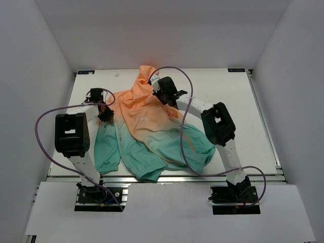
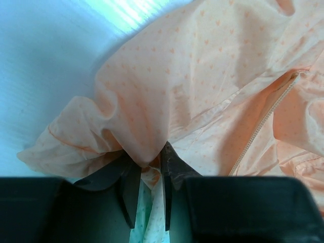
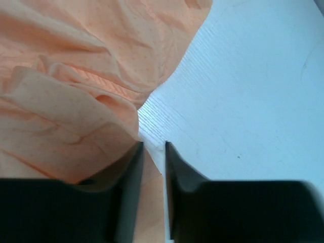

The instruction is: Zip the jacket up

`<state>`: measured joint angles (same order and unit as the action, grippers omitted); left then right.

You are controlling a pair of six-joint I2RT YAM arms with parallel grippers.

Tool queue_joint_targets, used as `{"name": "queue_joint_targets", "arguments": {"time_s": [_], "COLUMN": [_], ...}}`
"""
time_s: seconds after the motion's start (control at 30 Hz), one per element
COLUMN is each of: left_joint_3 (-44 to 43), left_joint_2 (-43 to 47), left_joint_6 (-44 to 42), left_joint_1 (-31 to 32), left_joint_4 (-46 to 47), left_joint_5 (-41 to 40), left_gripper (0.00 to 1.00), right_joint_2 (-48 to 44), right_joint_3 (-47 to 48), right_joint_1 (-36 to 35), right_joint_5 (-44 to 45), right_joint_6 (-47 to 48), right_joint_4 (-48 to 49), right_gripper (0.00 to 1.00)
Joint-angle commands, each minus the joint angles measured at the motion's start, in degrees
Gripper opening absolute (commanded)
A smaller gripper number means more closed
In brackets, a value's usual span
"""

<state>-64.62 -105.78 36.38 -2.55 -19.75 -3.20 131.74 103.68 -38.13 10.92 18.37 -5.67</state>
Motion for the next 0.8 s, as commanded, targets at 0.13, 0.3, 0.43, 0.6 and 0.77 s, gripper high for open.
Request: {"name": "queue_joint_targets", "arguments": {"time_s": [0.13, 0.3, 0.43, 0.6, 0.77], "left_joint_3": [0.63, 0.2, 0.37, 0.29, -0.16], "left_joint_2": [-3.03, -3.21, -2.86, -2.68, -2.68], "left_joint_6": [-2.72, -3.33, -4.04, -4.48, -4.74], "left_joint_1": [-0.62, -0.53, -0.53, -0.53, -0.53], "left_joint_4": [-0.03, -0.91, -0.73, -0.73, -0.56], "left_joint_5": [1.36, 1.35, 1.18, 1.18, 0.74], "left_gripper": [0.31, 0.28, 0.28, 0.27, 0.26], "right_joint_2": [-4.04, 1.32, 4.56, 9.4, 11.35], "right_joint_3": [1.26, 7.58, 10.65, 17.33, 19.2], "right_joint_1": [-1.24, -2.12, -3.35, -3.62, -3.71], "right_joint_5": [-15.66, -15.75, -12.16, -5.04, -1.17], "right_joint_6": [2.1, 3.51, 4.83, 4.74, 4.93], "right_joint_4": [0.93, -3.73, -2.77, -3.11, -4.62], "right_gripper": [0.55, 0.65, 0.66, 0.67, 0.41]}}
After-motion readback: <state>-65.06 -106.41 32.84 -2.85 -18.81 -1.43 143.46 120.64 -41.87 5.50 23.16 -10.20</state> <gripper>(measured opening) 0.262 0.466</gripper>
